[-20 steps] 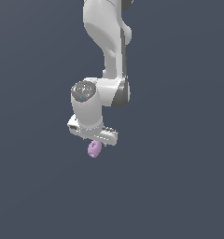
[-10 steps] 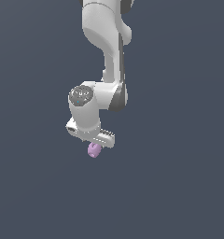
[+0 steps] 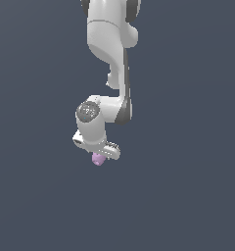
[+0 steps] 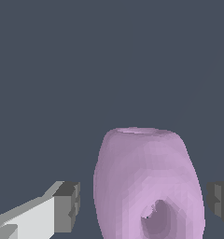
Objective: Pick up the object and move it to a goal position.
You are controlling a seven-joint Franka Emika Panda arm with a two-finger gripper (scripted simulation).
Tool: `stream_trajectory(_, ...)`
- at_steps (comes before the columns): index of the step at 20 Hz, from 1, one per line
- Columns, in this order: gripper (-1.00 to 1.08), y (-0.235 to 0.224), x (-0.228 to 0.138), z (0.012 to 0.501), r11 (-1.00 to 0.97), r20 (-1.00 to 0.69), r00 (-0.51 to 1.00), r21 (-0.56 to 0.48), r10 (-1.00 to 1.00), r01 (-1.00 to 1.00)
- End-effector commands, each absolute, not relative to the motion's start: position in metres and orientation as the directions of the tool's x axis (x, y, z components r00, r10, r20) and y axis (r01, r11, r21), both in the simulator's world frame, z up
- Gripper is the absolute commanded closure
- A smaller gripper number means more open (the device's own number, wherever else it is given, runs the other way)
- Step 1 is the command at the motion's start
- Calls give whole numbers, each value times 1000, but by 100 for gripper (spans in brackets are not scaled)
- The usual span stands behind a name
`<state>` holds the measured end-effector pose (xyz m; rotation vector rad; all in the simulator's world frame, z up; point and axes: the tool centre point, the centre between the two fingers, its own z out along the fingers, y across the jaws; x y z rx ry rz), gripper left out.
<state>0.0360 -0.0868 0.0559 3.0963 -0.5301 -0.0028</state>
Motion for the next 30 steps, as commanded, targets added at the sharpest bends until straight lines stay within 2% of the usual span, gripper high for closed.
stream_trajectory(1,-92,-87,37,51,-943,0,943,0,-333,-333)
stream_trajectory(3,-92,-87,38,51,-943,0,943,0,-333,-333)
stream_trajectory(4,108,-87,38,51,-943,0,943,0,-333,-333)
stream_trajectory(19,108,-83,38,60,-943,0,943,0,-333,-333)
stream_trajectory(30,108,-47,40,133,-943,0,943,0,-333,-333)
